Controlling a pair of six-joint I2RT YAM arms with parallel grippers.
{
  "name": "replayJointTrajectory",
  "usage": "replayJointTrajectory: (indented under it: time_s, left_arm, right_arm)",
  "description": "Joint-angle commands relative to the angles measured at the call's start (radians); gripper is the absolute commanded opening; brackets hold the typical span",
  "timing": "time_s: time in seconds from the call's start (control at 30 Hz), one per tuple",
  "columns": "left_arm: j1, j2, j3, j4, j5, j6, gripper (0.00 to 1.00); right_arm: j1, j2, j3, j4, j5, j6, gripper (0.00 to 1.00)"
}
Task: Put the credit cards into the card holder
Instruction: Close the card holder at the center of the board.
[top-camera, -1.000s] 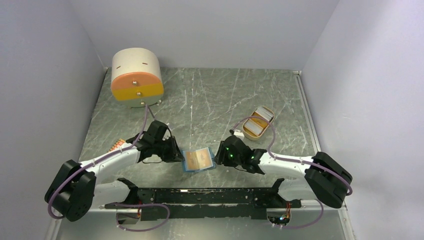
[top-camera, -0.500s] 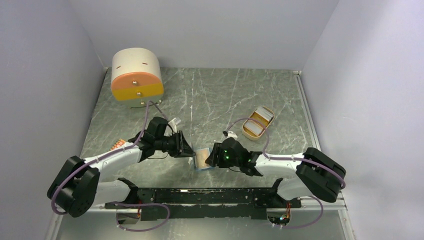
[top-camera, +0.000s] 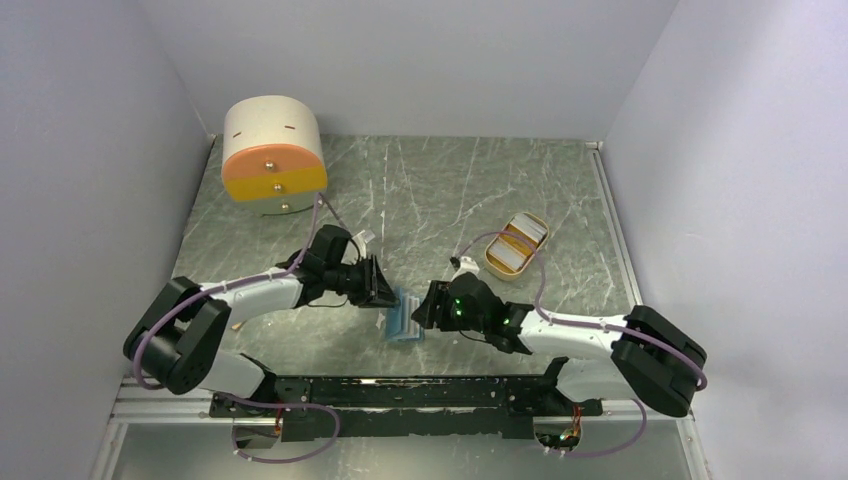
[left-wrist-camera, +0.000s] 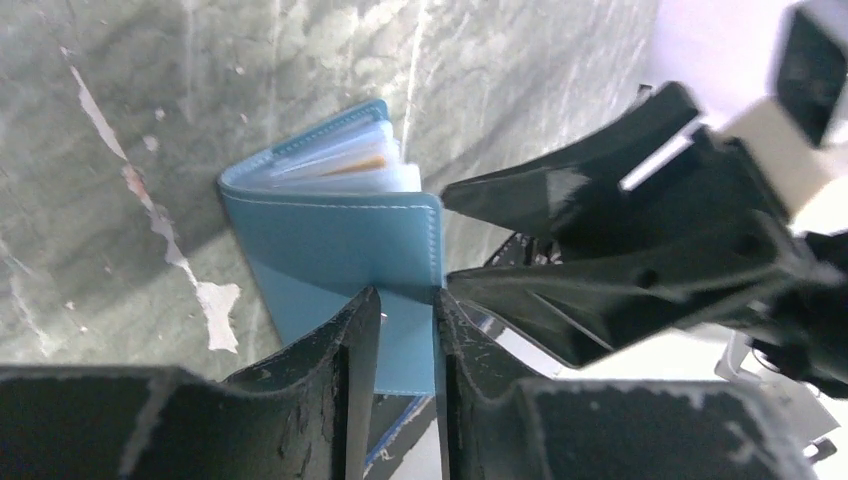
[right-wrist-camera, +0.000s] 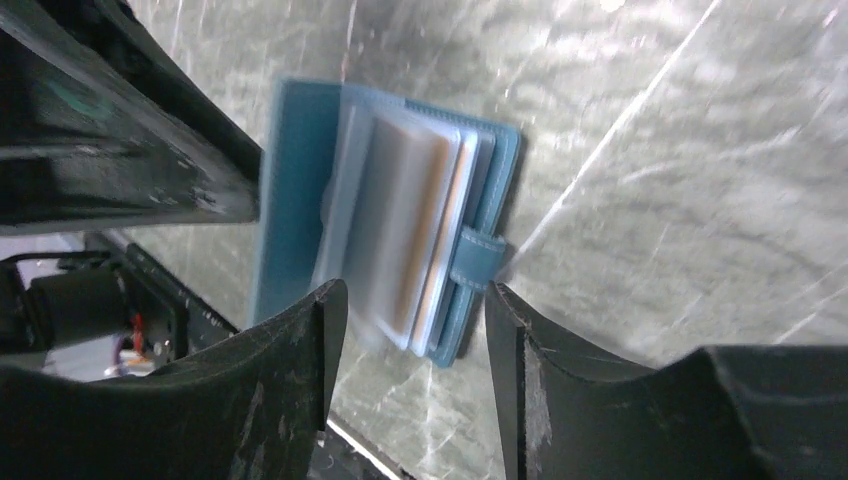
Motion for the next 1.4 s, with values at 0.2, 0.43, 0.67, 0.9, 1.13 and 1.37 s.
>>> replayJointTrajectory:
  time_s: [0.2,0.43,0.67,0.9,1.13,1.37]
  left_arm:
    - [-0.048,0.104,0.086,-0.11,-0.095,0.053,0.24]
    - [-0.045,0.207,0.129,-0.148,-0.105,0.064,0.23]
    - [-0.019,0.168,0.104,-0.152,-0.108,0.043,0.28]
    - [0.083,-0.103,-0.005,-0.2,-0.143,0.034,0.41]
    - [0.09,-0.16,-0.096,-0.229,-0.163,0.034,0.33]
    - [0.103,-0.143,-0.095,-0.308,-0.269,0.048,0.33]
  right_arm:
    - [-0.008,0.043,0.216,-0.407,0.185,-0.261,0.48]
    - [-0.006,0.028,0.313,-0.426,0.092,-0.579,0.49]
    - [-0.021,0.205,0.516,-0.624,0.06,-0.809,0.51]
    - [-0.023,0.205,0.391,-0.355,-0.021,-0.426,0.42]
    - [0.058,0.264,0.327,-0.189,0.005,-0.229,0.4]
    - [0.127,0.355,0.38,-0.098,0.044,-0.108,0.37]
